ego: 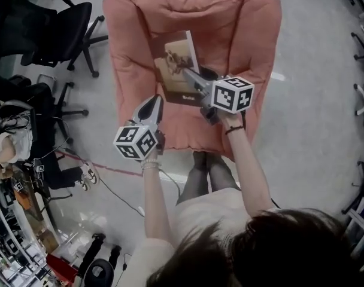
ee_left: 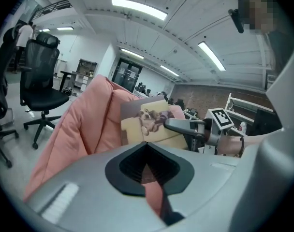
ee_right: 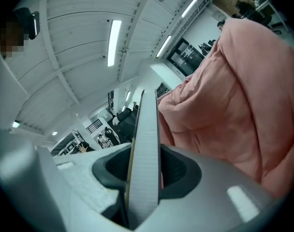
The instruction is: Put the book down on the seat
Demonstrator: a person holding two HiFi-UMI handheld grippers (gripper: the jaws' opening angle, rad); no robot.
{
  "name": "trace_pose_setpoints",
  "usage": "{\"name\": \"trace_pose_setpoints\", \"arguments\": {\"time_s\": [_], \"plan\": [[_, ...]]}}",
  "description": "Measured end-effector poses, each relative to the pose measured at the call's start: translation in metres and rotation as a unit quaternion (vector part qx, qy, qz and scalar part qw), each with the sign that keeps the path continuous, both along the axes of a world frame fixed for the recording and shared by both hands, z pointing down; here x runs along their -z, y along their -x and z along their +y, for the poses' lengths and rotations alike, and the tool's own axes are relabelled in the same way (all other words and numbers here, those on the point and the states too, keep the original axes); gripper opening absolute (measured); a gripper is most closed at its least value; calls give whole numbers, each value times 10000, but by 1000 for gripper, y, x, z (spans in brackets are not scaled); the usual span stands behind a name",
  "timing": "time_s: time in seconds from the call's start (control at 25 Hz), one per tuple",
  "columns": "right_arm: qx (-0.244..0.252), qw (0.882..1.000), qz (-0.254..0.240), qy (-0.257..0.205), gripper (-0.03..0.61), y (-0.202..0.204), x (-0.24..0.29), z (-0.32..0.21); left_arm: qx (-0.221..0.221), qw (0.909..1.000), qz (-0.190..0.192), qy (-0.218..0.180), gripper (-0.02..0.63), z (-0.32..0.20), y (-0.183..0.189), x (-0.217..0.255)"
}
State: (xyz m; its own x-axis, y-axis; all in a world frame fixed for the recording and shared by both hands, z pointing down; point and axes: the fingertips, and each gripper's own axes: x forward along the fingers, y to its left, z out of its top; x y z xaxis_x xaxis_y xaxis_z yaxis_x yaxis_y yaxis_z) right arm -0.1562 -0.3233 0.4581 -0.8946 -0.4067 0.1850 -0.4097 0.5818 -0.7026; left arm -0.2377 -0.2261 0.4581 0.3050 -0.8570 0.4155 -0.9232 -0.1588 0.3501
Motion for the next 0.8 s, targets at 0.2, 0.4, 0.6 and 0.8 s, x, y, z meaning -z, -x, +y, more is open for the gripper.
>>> {"name": "trace_pose_setpoints", "arguments": {"time_s": [0.2,0.4,0.6,0.8], "plan": [[62,9996,63,276,150,7,-62,10,11,9993,143,331,-9,3,6,-61],[198,9981,328,476,150,10,-119,15,-30,9983,315,492,-9,2,3,-106],[255,9968,429,625,150,17,-140,6,-45,9966,447,692,-9,-12,5,-130],[268,9950,583,762,150,20,-165,-2,-137,9950,433,885,-9,-21,8,-152]]}}
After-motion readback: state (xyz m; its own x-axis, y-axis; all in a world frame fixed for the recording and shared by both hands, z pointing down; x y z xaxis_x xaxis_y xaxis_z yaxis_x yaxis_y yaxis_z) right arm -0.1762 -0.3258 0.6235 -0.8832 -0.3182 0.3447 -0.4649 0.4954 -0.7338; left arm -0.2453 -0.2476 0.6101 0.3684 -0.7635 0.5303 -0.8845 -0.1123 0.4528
